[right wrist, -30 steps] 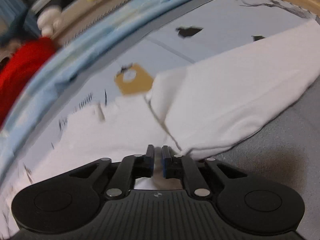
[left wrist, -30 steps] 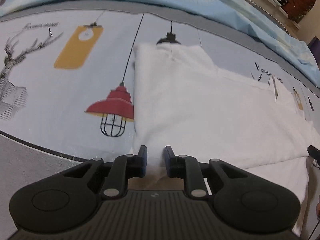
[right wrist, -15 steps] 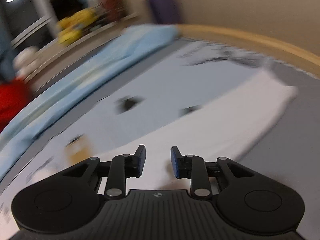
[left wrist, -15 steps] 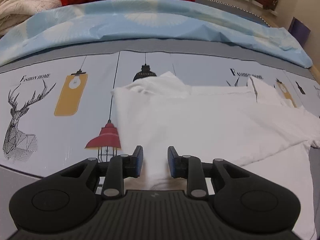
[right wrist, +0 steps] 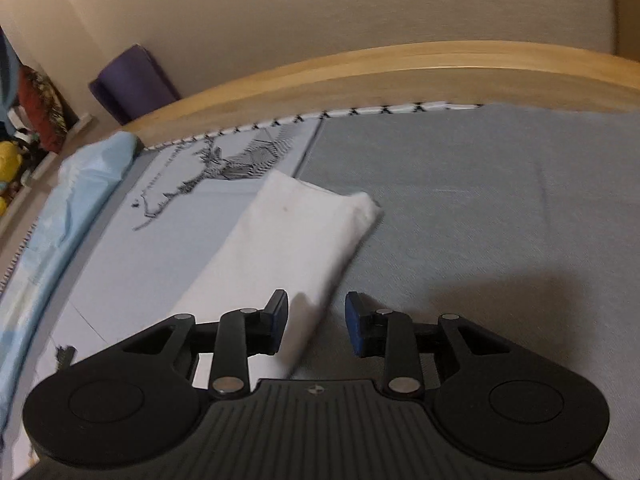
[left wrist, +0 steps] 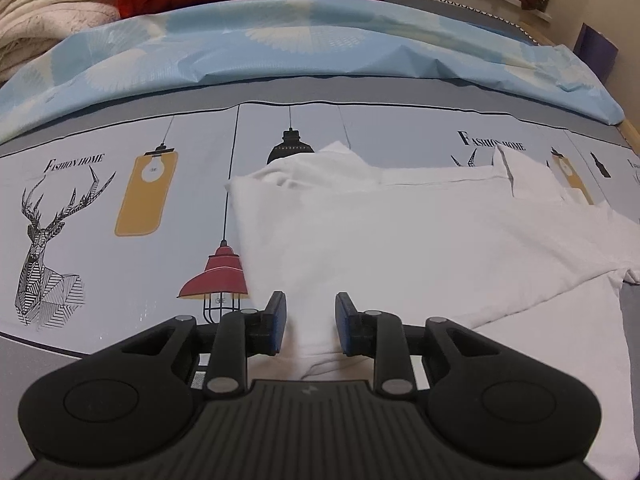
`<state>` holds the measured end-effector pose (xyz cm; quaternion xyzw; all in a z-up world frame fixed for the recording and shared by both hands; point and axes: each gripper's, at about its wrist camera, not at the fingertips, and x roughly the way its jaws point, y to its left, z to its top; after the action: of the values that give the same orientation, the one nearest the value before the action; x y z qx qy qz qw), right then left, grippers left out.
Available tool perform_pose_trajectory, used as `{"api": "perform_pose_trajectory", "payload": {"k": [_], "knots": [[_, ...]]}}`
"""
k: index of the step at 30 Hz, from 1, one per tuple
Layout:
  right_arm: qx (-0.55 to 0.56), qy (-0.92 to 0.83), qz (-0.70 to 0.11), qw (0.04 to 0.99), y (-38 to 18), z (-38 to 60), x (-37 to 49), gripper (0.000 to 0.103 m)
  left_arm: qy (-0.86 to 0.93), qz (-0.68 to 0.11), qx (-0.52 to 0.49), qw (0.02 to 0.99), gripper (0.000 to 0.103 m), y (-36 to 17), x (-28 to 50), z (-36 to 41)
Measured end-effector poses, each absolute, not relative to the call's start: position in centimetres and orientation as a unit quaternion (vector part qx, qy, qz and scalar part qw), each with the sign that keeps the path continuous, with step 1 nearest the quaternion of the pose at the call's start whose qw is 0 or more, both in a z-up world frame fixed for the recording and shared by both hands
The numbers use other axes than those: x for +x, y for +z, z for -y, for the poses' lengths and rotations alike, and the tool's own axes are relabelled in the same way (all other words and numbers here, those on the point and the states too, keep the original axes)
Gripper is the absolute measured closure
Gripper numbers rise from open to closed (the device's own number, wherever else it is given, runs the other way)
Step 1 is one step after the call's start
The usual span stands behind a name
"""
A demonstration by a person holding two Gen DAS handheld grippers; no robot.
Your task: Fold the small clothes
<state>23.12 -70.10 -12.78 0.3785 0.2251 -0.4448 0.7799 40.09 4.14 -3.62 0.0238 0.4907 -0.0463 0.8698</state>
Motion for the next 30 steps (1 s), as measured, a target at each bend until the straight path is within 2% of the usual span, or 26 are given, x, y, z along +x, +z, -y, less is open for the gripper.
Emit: {"api": "perform_pose_trajectory", "payload": {"k": [2,5,8,11,14,17,19,20,23,25,28,30], "knots": [[0.361,-0.455,-0.225,0.782,-12.5,70.2,23.4,0.101,-0.043,-0.49,0.024,0.87,0.073,-3.5,40.0,-4.4],[0.294,-0.462,-0.19,0.815,-9.2,67.7,24.7,0.101,-0.037,-0.487,0.024,0.872,0.073,-3.2,39.9,-5.1],[0.202,-0.384,-0.136,0.89,-3.8,61.0,28.2,0.101,-0.028,-0.483,0.017,0.875,0.073,-2.7,39.9,-6.0],[0.128,-0.218,-0.088,0.963,1.1,49.3,30.9,0.101,-0.019,-0.479,0.002,0.878,0.073,-2.0,39.9,-7.0],[0.1,-0.045,-0.065,0.992,3.4,37.7,31.4,0.101,-0.01,-0.475,-0.021,0.88,0.074,-1.4,40.1,-8.0],[0.111,0.115,-0.101,0.982,2.7,27.7,31.1,0.1,-0.002,-0.47,-0.041,0.882,0.073,-0.7,40.3,-9.0],[0.116,0.198,-0.18,0.956,0.0,22.3,31.2,0.096,-0.001,-0.469,-0.052,0.882,0.073,-0.6,40.4,-9.8],[0.102,0.231,-0.242,0.937,-1.7,20.1,31.3,0.087,0.0,-0.471,-0.057,0.88,0.073,-0.8,40.4,-10.2],[0.027,0.251,-0.398,0.882,-4.8,17.3,30.8,0.084,0.008,-0.481,-0.081,0.873,0.074,-1.6,40.7,-11.3],[0.013,0.254,-0.415,0.873,-3.6,18.3,29.4,0.083,0.005,-0.485,-0.104,0.868,0.074,-2.1,40.7,-11.9],[-0.003,0.204,-0.413,0.888,-0.3,21.9,28.7,0.068,-0.013,-0.485,-0.154,0.861,0.074,-3.0,41.0,-12.3],[0.013,0.151,-0.4,0.904,0.9,25.2,29.0,0.053,-0.035,-0.484,-0.179,0.856,0.074,-4.1,41.1,-11.9]]}}
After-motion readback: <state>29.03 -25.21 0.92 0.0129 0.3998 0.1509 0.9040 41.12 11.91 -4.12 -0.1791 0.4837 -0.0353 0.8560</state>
